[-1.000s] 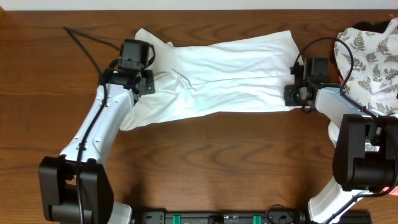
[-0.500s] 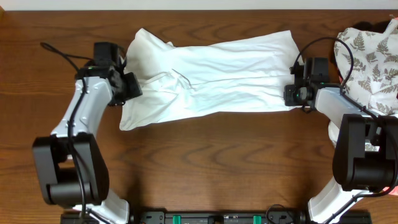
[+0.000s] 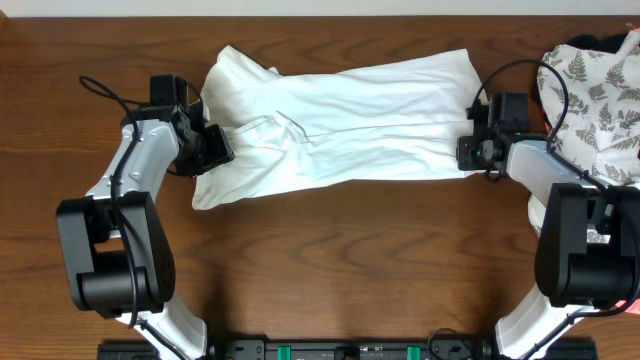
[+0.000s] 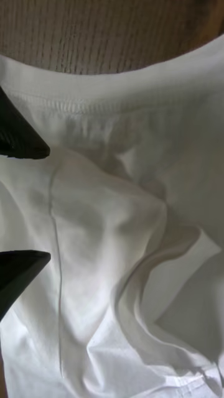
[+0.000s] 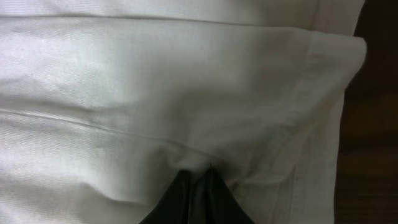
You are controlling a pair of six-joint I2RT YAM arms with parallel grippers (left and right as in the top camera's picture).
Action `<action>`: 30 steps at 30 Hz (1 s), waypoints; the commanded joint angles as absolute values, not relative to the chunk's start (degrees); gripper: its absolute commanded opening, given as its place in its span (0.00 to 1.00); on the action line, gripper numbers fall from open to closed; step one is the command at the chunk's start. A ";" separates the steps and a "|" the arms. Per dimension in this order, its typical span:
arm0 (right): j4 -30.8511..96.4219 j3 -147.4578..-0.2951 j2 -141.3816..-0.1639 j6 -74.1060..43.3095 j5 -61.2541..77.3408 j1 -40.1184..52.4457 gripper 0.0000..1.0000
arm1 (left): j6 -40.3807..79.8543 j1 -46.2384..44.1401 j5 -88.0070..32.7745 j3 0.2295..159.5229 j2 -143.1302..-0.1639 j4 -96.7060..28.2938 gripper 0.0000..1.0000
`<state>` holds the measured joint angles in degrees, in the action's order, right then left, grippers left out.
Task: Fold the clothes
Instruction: 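Pull the left gripper back to the shirt's left edge, smoothing it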
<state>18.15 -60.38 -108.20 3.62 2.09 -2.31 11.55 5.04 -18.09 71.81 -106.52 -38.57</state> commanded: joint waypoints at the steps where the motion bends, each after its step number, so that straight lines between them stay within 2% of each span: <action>1: 18.61 -59.90 -110.28 4.36 2.33 -1.85 0.10 | 10.52 5.08 -18.65 71.57 -107.46 -38.74 0.47; 7: 18.59 -59.90 -110.28 4.38 2.33 -1.85 0.09 | 10.52 5.08 -14.94 70.13 -107.50 -38.37 0.47; 21: 18.55 -59.90 -110.28 4.38 2.33 -1.85 0.09 | 10.55 5.08 -14.92 67.96 -107.55 -35.48 0.47; 30: 18.20 -59.88 -110.28 4.38 2.31 -1.87 0.01 | 10.55 5.08 -14.94 67.66 -108.25 -35.00 0.48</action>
<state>18.02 -60.38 -108.22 3.73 2.33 -2.31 11.55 5.06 -15.88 68.07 -106.94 -35.24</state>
